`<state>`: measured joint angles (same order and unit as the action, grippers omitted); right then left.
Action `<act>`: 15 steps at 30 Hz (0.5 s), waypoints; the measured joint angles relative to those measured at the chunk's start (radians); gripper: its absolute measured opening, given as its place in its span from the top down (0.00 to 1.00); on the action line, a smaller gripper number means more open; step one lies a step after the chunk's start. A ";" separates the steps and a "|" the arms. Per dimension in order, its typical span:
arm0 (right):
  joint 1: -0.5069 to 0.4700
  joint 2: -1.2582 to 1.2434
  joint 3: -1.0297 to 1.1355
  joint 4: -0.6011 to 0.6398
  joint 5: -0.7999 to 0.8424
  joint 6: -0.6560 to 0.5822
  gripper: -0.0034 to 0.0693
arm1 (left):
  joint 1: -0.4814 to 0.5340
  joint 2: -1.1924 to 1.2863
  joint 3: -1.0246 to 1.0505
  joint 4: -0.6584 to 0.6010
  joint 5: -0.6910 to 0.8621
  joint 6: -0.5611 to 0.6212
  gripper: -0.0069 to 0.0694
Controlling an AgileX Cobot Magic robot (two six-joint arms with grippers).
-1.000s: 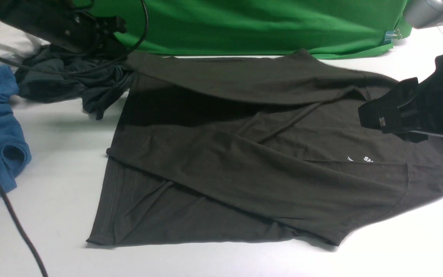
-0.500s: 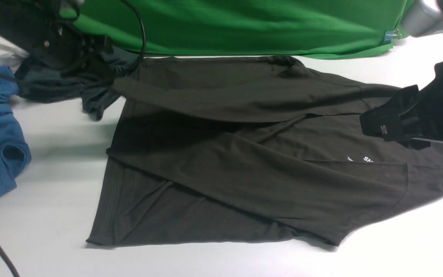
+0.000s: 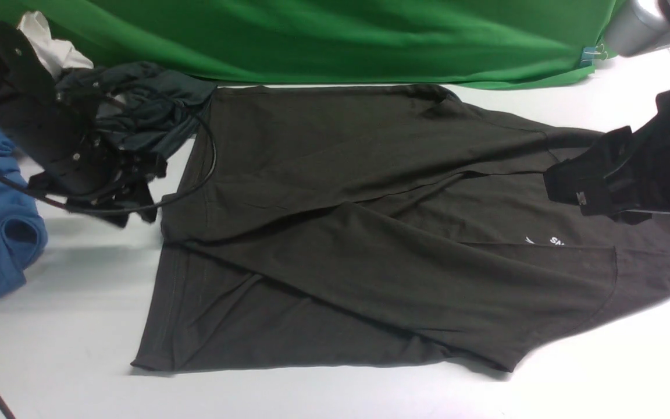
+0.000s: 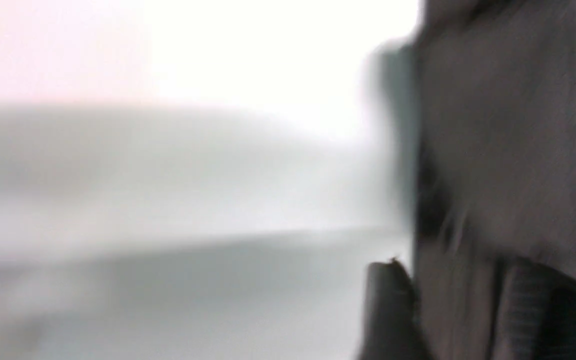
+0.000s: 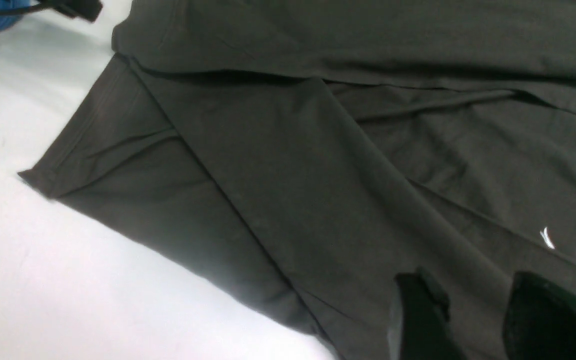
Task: Fold a long-sleeved shirt on a white desktop.
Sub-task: 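Grasp the near edge of the shirt at its hem and shoulder corners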
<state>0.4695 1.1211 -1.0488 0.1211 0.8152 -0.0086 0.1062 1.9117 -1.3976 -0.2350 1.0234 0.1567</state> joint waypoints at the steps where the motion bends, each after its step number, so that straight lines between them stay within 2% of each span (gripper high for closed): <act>1: 0.000 0.000 0.000 -0.005 -0.001 -0.002 0.62 | 0.000 -0.009 0.005 0.007 0.028 -0.009 0.37; 4: 0.000 0.000 0.000 -0.028 -0.003 -0.002 0.62 | 0.000 -0.071 0.085 -0.010 0.072 -0.029 0.21; 5: 0.000 0.000 0.000 -0.031 -0.003 -0.002 0.62 | 0.000 -0.076 0.093 -0.016 0.073 -0.031 0.20; 8: 0.000 0.001 0.000 -0.041 -0.005 -0.002 0.62 | 0.000 -0.179 0.297 -0.073 0.046 -0.033 0.11; 15: 0.000 0.028 0.000 -0.042 -0.010 -0.002 0.62 | 0.000 -0.308 0.640 -0.212 -0.128 0.009 0.10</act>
<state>0.4695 1.1491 -1.0488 0.0793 0.8055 -0.0103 0.1062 1.6041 -0.7571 -0.4470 0.8955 0.1661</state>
